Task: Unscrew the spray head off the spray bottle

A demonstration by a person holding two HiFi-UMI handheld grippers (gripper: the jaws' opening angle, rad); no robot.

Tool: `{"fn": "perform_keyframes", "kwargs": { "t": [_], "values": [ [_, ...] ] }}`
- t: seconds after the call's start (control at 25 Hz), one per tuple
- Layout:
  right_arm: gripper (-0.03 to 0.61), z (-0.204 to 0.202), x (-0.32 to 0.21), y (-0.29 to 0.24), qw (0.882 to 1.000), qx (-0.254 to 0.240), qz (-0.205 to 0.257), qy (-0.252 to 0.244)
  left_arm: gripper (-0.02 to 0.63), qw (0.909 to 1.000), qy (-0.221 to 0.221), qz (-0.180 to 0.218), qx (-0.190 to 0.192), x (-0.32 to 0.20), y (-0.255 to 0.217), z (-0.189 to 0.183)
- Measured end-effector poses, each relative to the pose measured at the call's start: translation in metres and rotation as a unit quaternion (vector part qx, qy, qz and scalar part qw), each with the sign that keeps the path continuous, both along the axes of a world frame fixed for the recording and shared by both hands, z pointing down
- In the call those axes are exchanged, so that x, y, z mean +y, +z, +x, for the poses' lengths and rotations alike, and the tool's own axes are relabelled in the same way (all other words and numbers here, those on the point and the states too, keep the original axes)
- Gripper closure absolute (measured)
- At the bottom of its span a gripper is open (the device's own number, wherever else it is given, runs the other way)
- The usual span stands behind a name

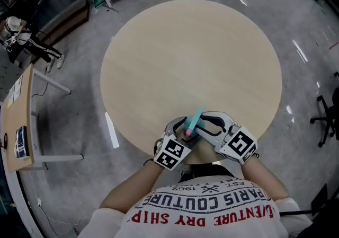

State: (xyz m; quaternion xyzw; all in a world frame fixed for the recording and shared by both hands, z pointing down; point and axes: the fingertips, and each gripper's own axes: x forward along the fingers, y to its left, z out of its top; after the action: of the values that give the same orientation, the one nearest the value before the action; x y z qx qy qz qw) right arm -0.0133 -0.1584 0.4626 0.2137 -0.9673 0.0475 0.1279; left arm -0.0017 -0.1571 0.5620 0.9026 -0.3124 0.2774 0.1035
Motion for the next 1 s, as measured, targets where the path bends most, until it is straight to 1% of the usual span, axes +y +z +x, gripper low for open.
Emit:
{"fn": "perform_keyframes", "kwargs": {
  "t": [0.04, 0.08, 0.12, 0.2, 0.24, 0.28, 0.32, 0.36, 0.44, 0.52, 0.56, 0.6, 0.68, 0.76, 0.84, 0.92, 1.0],
  "values": [
    [0.446, 0.001, 0.005, 0.0, 0.999, -0.001, -0.002, -0.036, 0.273, 0.9992, 0.04, 0.0, 0.0, 0.006, 0.0, 0.001],
    [0.446, 0.001, 0.011, -0.001, 0.997, 0.0, -0.002, -0.079, 0.273, 0.9962, 0.087, 0.0, -0.003, 0.013, 0.0, 0.001],
    [0.446, 0.0, 0.019, -0.001, 0.992, 0.004, 0.0, -0.125, 0.272, 0.9907, 0.136, -0.001, -0.006, 0.021, -0.001, 0.002],
    [0.446, -0.001, 0.035, -0.001, 0.979, 0.02, -0.004, -0.203, 0.272, 0.9742, 0.225, -0.006, -0.014, 0.037, -0.001, 0.001],
    [0.446, -0.003, 0.04, -0.001, 0.973, 0.027, -0.008, -0.229, 0.273, 0.9664, 0.256, -0.009, -0.02, 0.042, -0.001, 0.0],
    [0.446, -0.005, 0.042, 0.0, 0.969, 0.033, -0.01, -0.245, 0.272, 0.961, 0.275, -0.012, -0.026, 0.044, -0.001, -0.002],
    [0.446, -0.007, 0.043, 0.0, 0.967, 0.036, -0.009, -0.253, 0.272, 0.9583, 0.284, -0.014, -0.031, 0.045, -0.001, -0.004],
    [0.445, -0.009, 0.042, 0.0, 0.967, 0.034, -0.008, -0.251, 0.272, 0.9579, 0.285, -0.015, -0.033, 0.044, -0.001, -0.005],
    [0.435, -0.009, 0.038, -0.001, 0.973, 0.025, -0.002, -0.229, 0.272, 0.9618, 0.272, -0.015, -0.028, 0.041, 0.0, -0.005],
    [0.386, -0.002, 0.033, 0.0, 0.979, 0.024, 0.009, -0.203, 0.272, 0.9695, 0.244, -0.013, -0.015, 0.037, 0.0, -0.005],
    [0.377, 0.003, 0.031, -0.001, 0.981, 0.02, 0.008, -0.191, 0.272, 0.9747, 0.223, -0.013, -0.007, 0.033, -0.001, -0.006],
    [0.366, 0.009, 0.029, -0.003, 0.985, 0.009, -0.001, -0.175, 0.272, 0.9805, 0.196, -0.013, 0.0, 0.027, -0.001, -0.007],
    [0.33, 0.02, 0.026, -0.01, 0.99, -0.021, -0.029, -0.136, 0.272, 0.992, 0.126, -0.011, 0.006, 0.014, -0.001, -0.011],
    [0.314, 0.027, 0.022, -0.016, 0.993, -0.051, -0.05, -0.092, 0.272, 0.9986, 0.052, -0.005, 0.006, 0.001, 0.0, -0.016],
    [0.311, 0.03, 0.014, -0.015, 0.994, -0.068, -0.073, -0.035, 0.272, 1.0, -0.007, -0.004, 0.005, -0.007, 0.0, -0.018],
    [0.311, 0.028, 0.006, -0.013, 0.993, -0.079, -0.088, 0.016, 0.272, 0.9987, -0.05, -0.007, 0.001, -0.012, 0.001, -0.017],
    [0.311, 0.022, 0.002, -0.012, 0.992, -0.084, -0.087, 0.044, 0.272, 0.9966, -0.081, -0.013, -0.001, -0.016, 0.001, -0.014]
  ]
}}
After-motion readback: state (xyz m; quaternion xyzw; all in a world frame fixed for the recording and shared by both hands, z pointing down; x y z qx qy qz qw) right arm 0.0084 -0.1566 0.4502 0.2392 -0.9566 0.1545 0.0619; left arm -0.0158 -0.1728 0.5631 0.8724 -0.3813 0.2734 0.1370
